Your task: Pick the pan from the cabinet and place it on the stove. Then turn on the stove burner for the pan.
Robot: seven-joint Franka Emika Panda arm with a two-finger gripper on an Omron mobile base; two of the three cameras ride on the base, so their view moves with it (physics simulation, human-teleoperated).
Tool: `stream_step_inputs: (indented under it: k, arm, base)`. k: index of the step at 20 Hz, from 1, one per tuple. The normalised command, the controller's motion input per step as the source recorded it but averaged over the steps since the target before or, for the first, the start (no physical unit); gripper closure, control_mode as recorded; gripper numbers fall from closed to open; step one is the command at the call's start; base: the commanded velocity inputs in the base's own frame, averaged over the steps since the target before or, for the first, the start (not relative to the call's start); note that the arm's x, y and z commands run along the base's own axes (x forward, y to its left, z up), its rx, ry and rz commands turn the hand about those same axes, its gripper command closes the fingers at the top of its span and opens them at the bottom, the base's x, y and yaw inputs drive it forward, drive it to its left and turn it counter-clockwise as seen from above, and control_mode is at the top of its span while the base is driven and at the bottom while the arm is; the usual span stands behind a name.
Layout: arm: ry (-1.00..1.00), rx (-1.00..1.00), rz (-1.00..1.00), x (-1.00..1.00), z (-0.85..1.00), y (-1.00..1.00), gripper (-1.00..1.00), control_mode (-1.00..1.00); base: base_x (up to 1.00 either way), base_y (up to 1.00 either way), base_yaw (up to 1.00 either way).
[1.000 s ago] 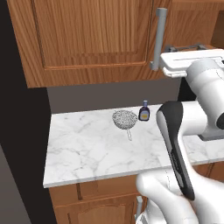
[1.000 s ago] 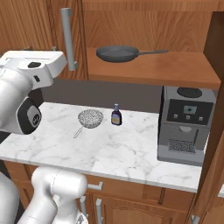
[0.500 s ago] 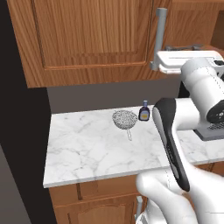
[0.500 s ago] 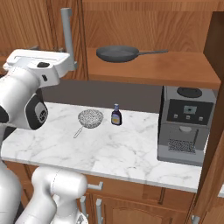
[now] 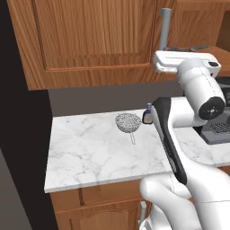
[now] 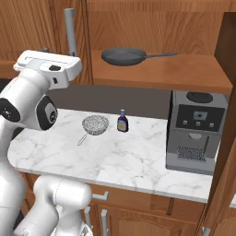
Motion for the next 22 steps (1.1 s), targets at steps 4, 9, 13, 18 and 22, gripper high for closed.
stream_step_inputs:
  k: [4,9,13,18,22]
  arm:
    - [0.0,0.03,0.0,0.4,-0.08,0.03,-1.0,-1.0]
    - [0.0,0.02,0.0,0.4,-0.07,0.03,-1.0,-1.0]
    - [0.0,0.01,0.0,0.37,-0.09,0.0,-1.0,-1.0]
    - [0.0,0.0,0.0,0.34,-0.07,0.0,-1.0,-1.0]
    - [0.0,0.0,0.0,0.35,-0.07,0.0,-1.0,-1.0]
  base:
    - [0.0,0.0,0.0]
    - [0.0,0.0,0.0]
    - [0.0,0.0,0.0]
    - [0.0,0.0,0.0]
    - [0.0,0.0,0.0]
